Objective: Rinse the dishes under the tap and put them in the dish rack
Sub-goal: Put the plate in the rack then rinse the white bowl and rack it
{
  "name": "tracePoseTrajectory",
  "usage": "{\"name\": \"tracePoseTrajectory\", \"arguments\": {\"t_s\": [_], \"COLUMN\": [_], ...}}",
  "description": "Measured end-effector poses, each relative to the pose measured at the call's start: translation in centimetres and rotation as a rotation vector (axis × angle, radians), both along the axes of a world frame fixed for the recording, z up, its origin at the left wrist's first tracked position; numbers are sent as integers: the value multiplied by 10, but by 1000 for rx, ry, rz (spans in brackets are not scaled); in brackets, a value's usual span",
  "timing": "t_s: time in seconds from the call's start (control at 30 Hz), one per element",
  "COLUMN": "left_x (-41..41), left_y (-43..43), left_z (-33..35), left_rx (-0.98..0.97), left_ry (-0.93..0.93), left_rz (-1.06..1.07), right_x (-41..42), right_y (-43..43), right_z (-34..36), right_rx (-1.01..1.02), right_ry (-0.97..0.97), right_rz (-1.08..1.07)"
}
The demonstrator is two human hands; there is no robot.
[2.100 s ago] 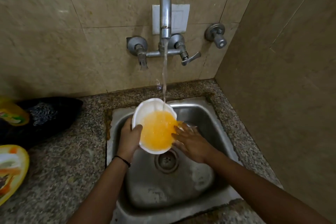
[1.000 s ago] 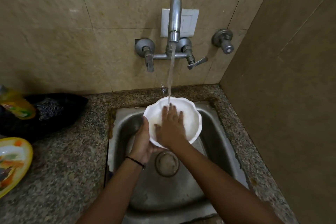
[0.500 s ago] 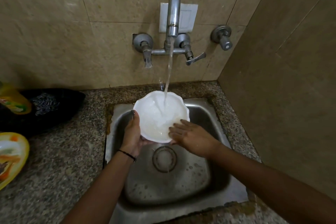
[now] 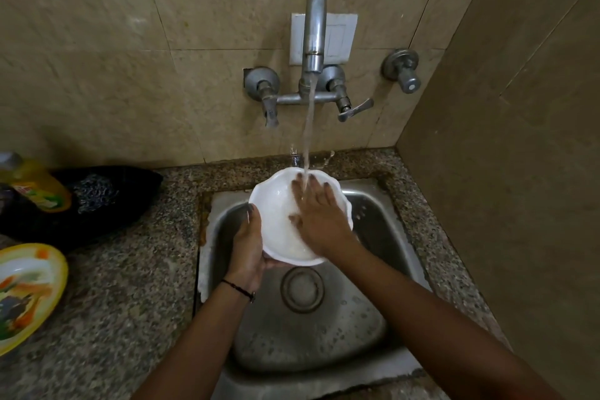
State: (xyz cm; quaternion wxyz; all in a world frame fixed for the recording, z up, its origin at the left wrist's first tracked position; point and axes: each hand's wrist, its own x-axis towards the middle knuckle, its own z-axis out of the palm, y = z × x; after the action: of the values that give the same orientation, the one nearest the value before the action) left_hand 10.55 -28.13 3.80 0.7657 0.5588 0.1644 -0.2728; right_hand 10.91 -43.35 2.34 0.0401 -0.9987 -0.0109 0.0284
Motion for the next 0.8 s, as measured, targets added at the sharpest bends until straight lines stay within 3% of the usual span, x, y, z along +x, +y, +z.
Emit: {"name": "tracePoseTrajectory", "arguments": {"t_s": [0.13, 0.23, 0.3, 0.5, 0.6, 0.67, 0.73, 0.8], "left_x": [1, -4, -4, 3, 2, 0, 1, 7], "left_y": [1, 1, 2, 12, 10, 6, 4, 3], "left_z": [-2, -5, -8, -16, -19, -23, -27, -28], "left_rx": [28, 16, 28, 34, -17, -61, -79, -199], "left_ry": [7, 15, 12, -25, -25, 7, 43, 122], "left_rz": [-32, -33, 1, 120, 170, 181, 157, 102], "right_x": [13, 25, 24, -6, -35, -52, -60, -62], "right_y": [13, 7, 2, -18, -9, -1, 1, -7], "right_z": [-3, -1, 3, 21, 32, 35, 34, 32], "right_rx": [-81, -260, -217, 302, 965, 1256, 1379, 1377], "right_ry": [-146, -163, -146, 74, 239, 338, 336, 293], "right_rz": [257, 87, -121, -579, -686, -672, -608, -597]}}
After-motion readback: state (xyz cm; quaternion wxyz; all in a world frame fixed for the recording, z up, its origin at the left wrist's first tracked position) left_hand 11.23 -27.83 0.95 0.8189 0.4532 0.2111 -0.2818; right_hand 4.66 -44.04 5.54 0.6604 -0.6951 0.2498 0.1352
